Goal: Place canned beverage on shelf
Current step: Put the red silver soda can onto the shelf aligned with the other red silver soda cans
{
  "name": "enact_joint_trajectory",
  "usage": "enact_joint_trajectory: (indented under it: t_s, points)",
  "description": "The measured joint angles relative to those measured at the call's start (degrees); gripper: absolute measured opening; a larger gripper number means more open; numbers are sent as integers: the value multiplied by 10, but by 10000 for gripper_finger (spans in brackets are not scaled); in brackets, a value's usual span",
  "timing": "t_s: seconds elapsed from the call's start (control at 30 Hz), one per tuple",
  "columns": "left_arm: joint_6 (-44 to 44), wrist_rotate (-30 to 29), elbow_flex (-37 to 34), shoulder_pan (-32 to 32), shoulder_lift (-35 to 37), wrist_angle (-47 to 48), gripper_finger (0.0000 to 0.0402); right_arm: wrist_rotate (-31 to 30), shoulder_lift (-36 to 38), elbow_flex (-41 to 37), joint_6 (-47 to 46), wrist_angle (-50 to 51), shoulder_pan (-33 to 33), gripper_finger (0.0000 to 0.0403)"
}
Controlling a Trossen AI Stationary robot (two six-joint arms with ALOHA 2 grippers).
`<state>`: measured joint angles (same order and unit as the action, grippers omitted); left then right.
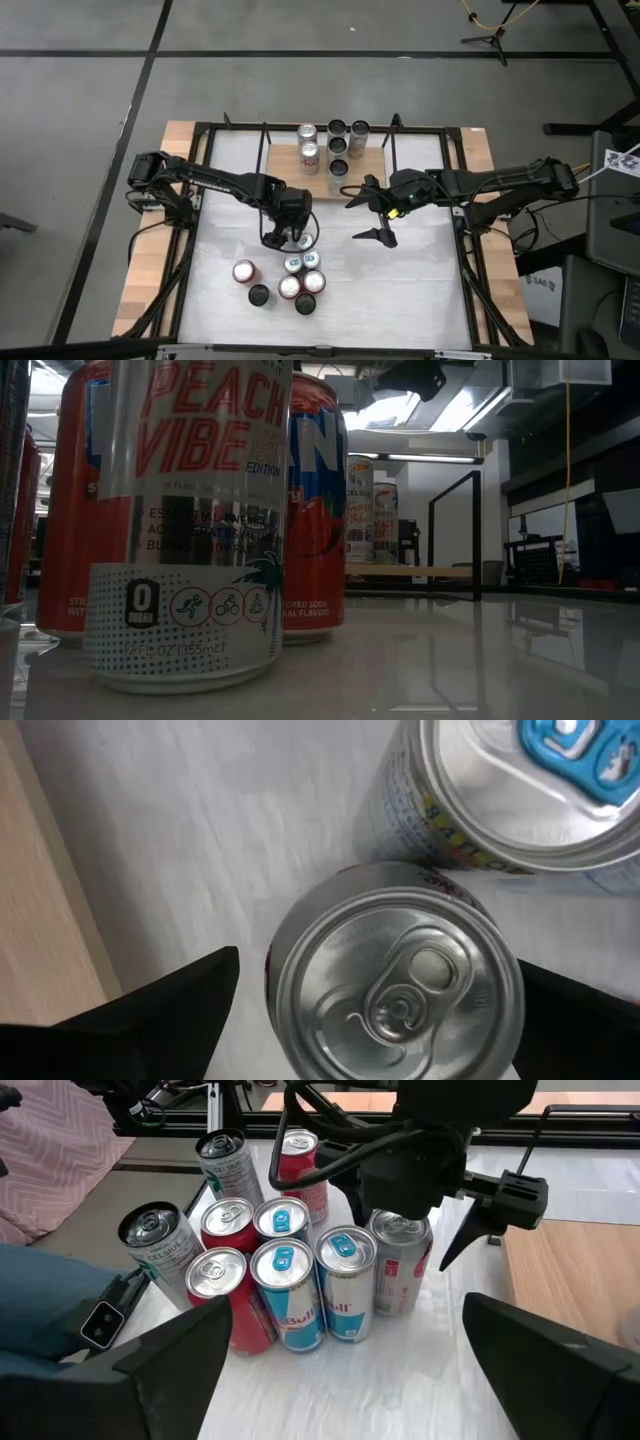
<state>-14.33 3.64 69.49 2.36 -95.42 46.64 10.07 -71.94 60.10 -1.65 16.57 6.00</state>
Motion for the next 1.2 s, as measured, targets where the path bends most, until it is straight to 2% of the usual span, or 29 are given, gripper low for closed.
enact_joint_trajectory:
  t_s: [0.17,0.43,0.73,0.9,1.2]
  points:
    - [46,-1,0,1,0,0,350,0,0,0,0,0,0,390]
    - [170,-47,0,1,1,0,281,0,0,0,0,3,0,390]
    - [401,-120,0,0,1,3,286,0,0,0,0,4,0,390]
    - [534,-125,0,-6,1,5,287,0,0,0,0,4,0,390]
    - [704,-140,0,-10,1,5,287,0,0,0,0,4,0,390]
